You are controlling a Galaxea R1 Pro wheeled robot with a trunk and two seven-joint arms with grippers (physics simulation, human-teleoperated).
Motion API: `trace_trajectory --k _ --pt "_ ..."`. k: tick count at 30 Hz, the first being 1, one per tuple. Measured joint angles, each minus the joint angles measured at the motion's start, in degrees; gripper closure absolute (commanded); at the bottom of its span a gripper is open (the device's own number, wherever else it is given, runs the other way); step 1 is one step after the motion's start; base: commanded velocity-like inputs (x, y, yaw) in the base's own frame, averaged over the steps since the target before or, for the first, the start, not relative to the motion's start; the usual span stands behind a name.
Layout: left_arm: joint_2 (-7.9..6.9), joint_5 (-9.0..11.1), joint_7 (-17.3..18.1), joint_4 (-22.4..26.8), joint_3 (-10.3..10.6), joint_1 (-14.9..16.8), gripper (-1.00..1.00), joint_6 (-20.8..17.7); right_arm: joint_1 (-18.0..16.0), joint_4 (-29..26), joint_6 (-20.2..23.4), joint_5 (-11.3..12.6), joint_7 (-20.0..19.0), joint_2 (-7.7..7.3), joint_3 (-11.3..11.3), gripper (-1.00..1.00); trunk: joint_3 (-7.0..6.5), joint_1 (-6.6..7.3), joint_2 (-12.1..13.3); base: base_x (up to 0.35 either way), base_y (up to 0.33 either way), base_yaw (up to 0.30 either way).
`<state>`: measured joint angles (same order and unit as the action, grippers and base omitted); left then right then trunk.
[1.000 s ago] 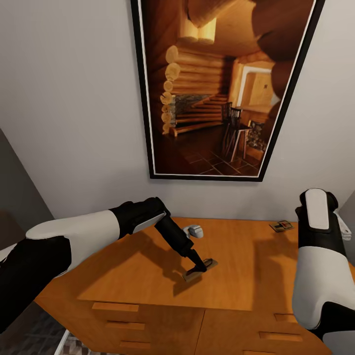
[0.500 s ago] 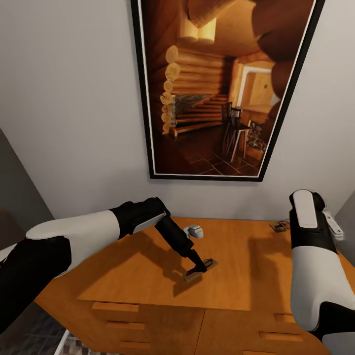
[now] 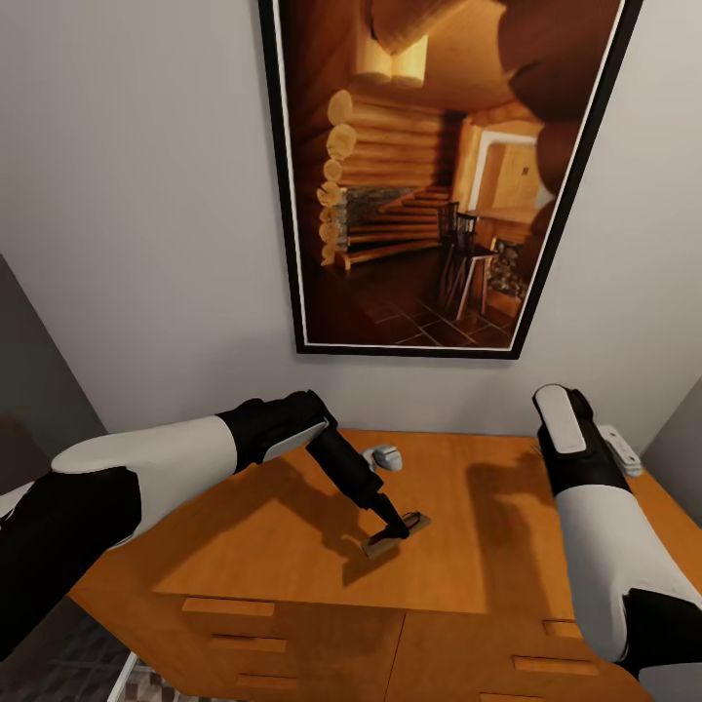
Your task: Take the four mousetraps from the cabinet in the bathroom and place them on the bathroom floor. Make sure all four end up on the same floor surface, and ensure that at least two of them are either under or directly next to the same bathroom sink.
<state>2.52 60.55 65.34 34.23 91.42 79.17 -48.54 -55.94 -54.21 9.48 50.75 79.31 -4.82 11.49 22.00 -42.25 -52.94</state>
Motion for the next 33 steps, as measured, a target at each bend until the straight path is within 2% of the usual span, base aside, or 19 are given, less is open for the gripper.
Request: trace_trajectory --k 17,33 --pt "0.04 0.0 0.0 0.0 0.0 0.0 1.00 0.1 0.0 0.5 -0.6 -0.1 0.5 0.08 -4.3 -1.00 0.00 0.00 0.0 0.000 0.000 0.000" --pt "-0.07 0.0 0.1 1.3 0.0 0.0 1.00 0.0 -0.2 0.3 -0.5 -0.2 0.5 0.02 -5.9 -1.00 0.00 0.00 0.0 0.000 0.040 0.000"
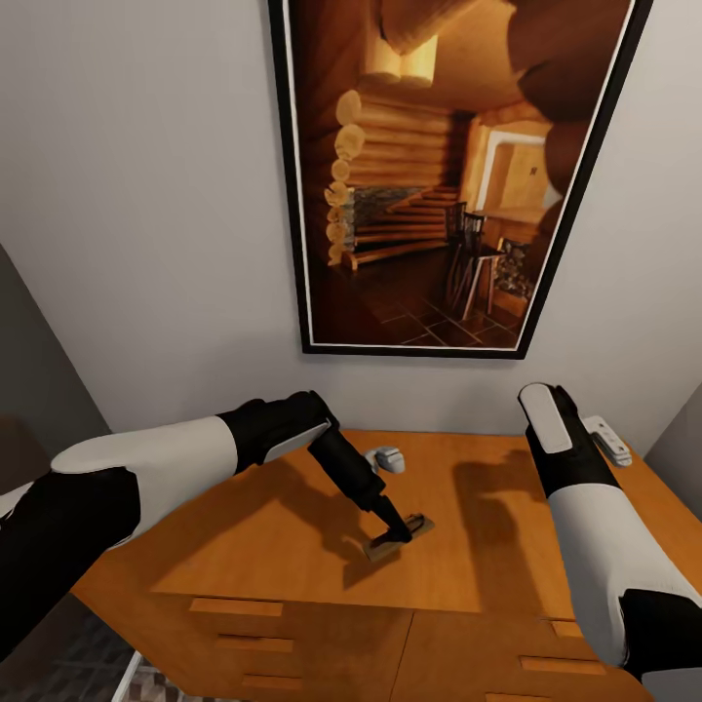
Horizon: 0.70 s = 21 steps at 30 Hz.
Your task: Take the four mousetraps from the cabinet in the bathroom and place them on the bathroom floor. Make sure all four end up on the same floor surface, and ensure that at least two of them are either under or directly next to the same bathroom sink.
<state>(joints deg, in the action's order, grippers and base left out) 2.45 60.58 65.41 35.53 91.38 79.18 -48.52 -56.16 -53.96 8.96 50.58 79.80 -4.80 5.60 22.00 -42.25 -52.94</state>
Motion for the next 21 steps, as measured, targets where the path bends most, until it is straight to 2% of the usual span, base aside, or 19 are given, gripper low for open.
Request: trace_trajectory --k 9,14,21 --pt "-0.08 -0.2 0.0 4.3 -0.9 0.1 1.00 -0.5 -1.4 0.1 0.1 0.4 0.1 -0.12 0.0 -1.00 0.00 0.00 0.0 0.000 0.001 0.000" --pt "0.05 -0.4 0.0 5.9 -5.8 0.2 1.00 -0.7 -1.5 0.2 0.1 0.1 0.1 -0.32 0.0 -1.00 0.00 0.00 0.0 0.000 0.000 0.000" --pt "-0.34 -0.6 -0.2 11.0 -14.9 0.6 1.00 -0.8 -1.5 0.3 0.1 0.0 0.0 -0.41 0.0 -1.00 0.00 0.00 0.0 0.000 0.000 0.000"
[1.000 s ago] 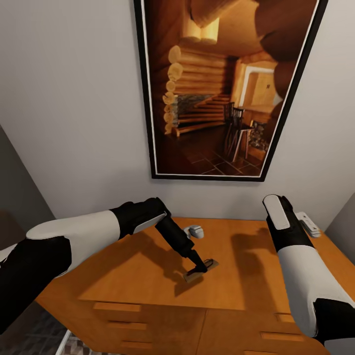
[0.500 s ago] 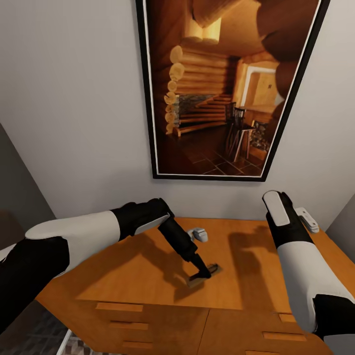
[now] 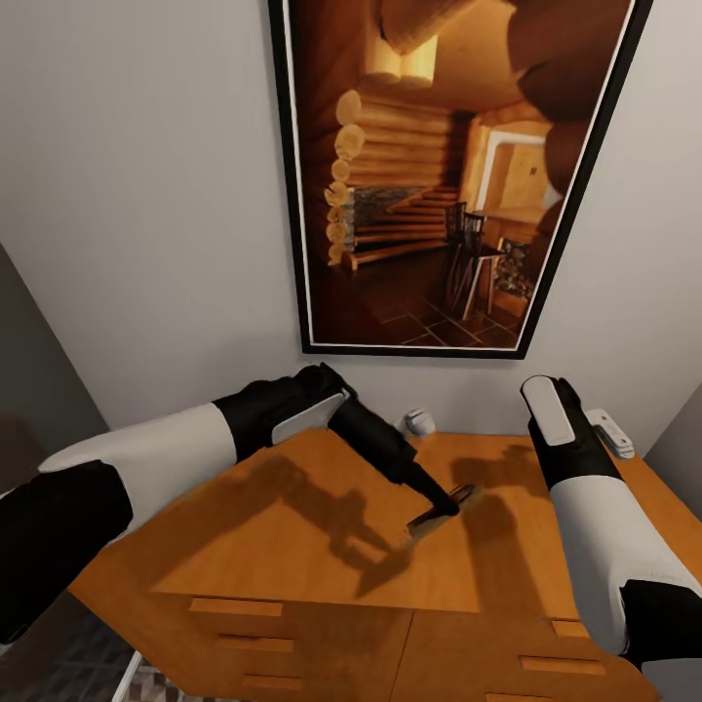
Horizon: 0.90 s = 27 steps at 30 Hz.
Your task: Take the four mousetraps from the cabinet in the bathroom and place them on the bathroom floor. Make sure all four end up on the same floor surface, and ensure that at least two of them are either under or directly next to the same bathroom sink.
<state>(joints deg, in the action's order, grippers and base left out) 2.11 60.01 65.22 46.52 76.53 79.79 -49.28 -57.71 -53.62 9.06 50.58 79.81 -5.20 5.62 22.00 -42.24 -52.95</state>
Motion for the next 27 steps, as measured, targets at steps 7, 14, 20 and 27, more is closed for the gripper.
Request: trace_trajectory --k 7,14,20,27 --pt "-2.80 -0.2 -0.1 5.4 -10.2 2.2 1.00 -3.3 0.0 0.1 0.0 -0.1 -0.2 -0.10 0.0 -1.00 0.00 0.00 0.0 0.000 0.000 0.000" --pt "-5.33 -4.6 -0.6 16.5 -20.0 3.0 1.00 -7.9 0.0 0.2 0.0 -0.1 -0.3 -0.10 -0.1 -1.00 0.00 0.00 0.0 -0.001 0.004 0.000" --pt "-7.63 -7.4 -0.7 20.7 -22.4 2.9 1.00 -8.4 0.0 0.1 0.0 -0.1 -0.6 0.02 -0.1 -1.00 0.00 0.00 0.0 -0.050 0.123 0.000" --pt "-7.94 -7.7 -0.7 20.4 -22.4 2.8 1.00 -8.2 0.1 -0.1 0.0 -0.2 -0.7 0.11 -0.2 -1.00 0.00 0.00 0.0 -0.006 0.015 0.000"
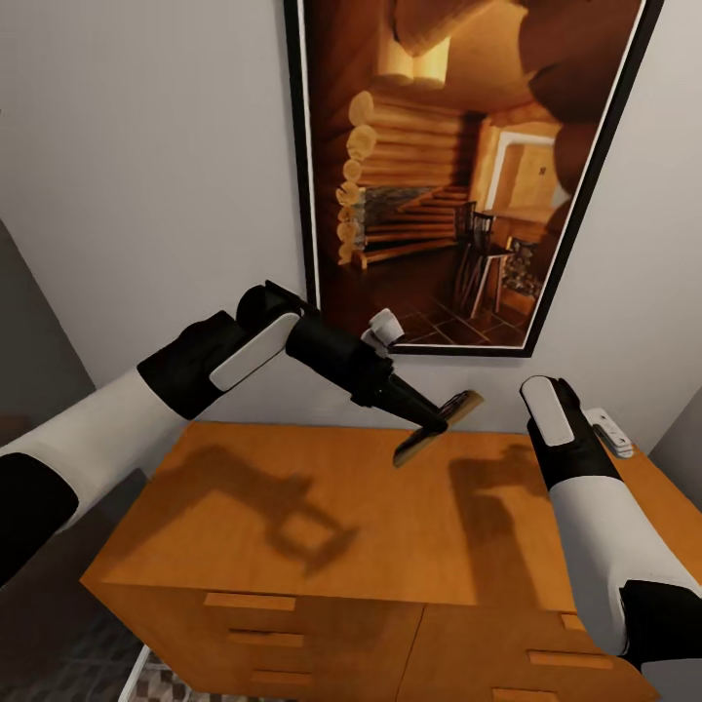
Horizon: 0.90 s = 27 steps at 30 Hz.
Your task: Take the four mousetraps from the cabinet in the bathroom and place them on the bathroom floor. Make sure all four end up on the same floor surface, and ensure that at least two of them are either under or directly next to the same bathroom sink.
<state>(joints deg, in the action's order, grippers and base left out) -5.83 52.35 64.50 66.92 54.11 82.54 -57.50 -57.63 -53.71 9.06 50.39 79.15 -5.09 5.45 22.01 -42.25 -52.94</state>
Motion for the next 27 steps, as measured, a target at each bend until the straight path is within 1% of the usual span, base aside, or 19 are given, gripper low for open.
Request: trace_trajectory --k 2,4,5,9,12,15,19,23,27 --pt "0.62 0.2 -0.5 0.0 0.7 -0.6 1.00 0.4 0.0 0.0 0.6 -0.6 -0.6 0.38 -0.1 -1.00 0.00 0.00 0.0 0.000 0.000 0.000" --pt "0.33 0.1 -0.5 0.3 1.2 -1.3 1.00 0.4 -0.6 -0.6 0.7 -1.3 -1.3 0.40 -0.1 -1.00 0.00 0.00 0.0 0.000 0.000 0.000" --pt "0.20 0.1 -0.5 0.4 0.9 -1.6 1.00 0.4 -1.0 -1.0 0.4 -1.4 -1.0 0.29 -0.1 -1.00 0.00 0.00 0.0 0.000 0.000 0.000" --pt "0.71 -0.1 -0.7 0.6 -0.4 -2.9 1.00 0.4 -2.1 -2.3 0.3 -0.1 0.3 -1.00 -0.1 -1.00 0.00 0.00 0.0 0.000 0.000 0.000" --pt "1.22 -0.1 -0.7 0.7 -1.3 -3.9 1.00 0.5 -2.2 -3.0 0.3 0.8 1.3 -1.97 -0.1 -1.00 0.00 0.00 0.0 0.000 0.000 0.000" --pt "1.47 -0.2 -0.8 0.7 -1.5 -4.8 1.00 0.5 -2.2 -3.1 0.3 1.8 1.4 -2.15 -0.1 -1.00 0.00 0.01 0.0 0.067 0.000 0.000" --pt "1.60 -0.2 -0.8 0.7 -1.5 -6.1 1.00 0.5 -2.2 -3.2 0.3 1.8 1.5 -2.30 -0.1 -1.00 0.00 0.03 0.0 0.245 0.000 0.000" --pt "1.70 -0.2 -1.0 0.7 -1.5 -6.1 1.00 0.5 -2.2 -3.1 0.4 1.9 1.5 -2.54 -0.1 -1.00 0.00 0.03 0.0 0.264 0.000 0.000" --pt "1.73 -0.2 -1.1 0.7 -1.5 -6.2 1.00 0.5 -2.2 -3.1 0.6 2.3 0.7 -2.54 -0.2 -1.00 0.00 0.00 0.0 0.078 0.000 0.000"
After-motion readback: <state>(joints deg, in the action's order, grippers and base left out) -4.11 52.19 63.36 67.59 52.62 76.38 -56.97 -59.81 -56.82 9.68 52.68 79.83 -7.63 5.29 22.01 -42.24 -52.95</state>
